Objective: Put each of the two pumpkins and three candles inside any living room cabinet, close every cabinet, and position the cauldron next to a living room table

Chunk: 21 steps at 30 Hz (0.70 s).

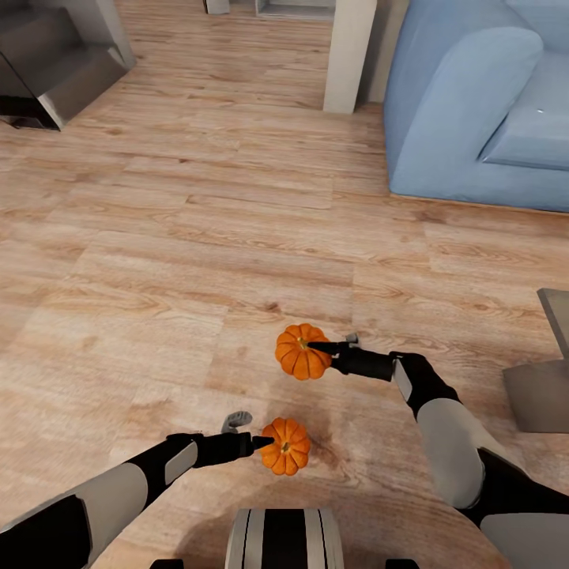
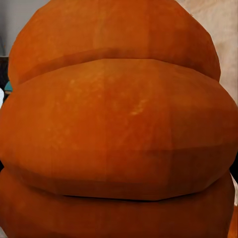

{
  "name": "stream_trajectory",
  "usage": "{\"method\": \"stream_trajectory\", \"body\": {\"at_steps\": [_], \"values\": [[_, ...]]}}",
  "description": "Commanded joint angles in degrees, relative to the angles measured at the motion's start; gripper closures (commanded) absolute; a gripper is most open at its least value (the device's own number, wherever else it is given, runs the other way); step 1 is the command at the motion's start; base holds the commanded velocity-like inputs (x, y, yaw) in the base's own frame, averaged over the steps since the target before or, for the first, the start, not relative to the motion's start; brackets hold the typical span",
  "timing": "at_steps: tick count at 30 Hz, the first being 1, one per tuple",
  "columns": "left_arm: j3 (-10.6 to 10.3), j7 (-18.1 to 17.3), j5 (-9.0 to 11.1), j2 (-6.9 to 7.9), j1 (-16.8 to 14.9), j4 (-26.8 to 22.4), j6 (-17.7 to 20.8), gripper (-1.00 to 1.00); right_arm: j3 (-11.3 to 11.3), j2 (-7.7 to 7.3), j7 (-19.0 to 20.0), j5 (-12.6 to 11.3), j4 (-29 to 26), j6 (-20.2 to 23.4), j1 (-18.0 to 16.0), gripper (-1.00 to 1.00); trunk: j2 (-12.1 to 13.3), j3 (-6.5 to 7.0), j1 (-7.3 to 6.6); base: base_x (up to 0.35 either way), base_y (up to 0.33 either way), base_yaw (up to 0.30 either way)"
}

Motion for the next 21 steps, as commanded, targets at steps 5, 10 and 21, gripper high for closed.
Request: {"method": "stream_trajectory", "body": {"at_steps": [5,10,21], "values": [[-0.16,-0.48,-0.01,-0.75,0.47,1.62,-1.26,-1.00,-0.10,-0.02,0.06,0.07,-0.22,-0.56,-0.07,1.00,-0.01,-0.22,0.03,0.000,0.000,0.000],[-1.52,-0.83,-1.06,-0.83,0.51,2.39,-1.87,-1.00,-0.10,-0.07,0.06,0.08,-0.31,-0.62,-0.07,1.00,-0.08,-1.33,0.15,0.000,0.000,0.000],[-4.72,-17.90,-9.25,2.16,0.51,2.41,-10.17,-1.00,-0.10,-0.02,0.06,0.08,-0.31,-0.70,-0.07,1.00,-0.23,-3.77,0.44,0.000,0.000,0.000]]}}
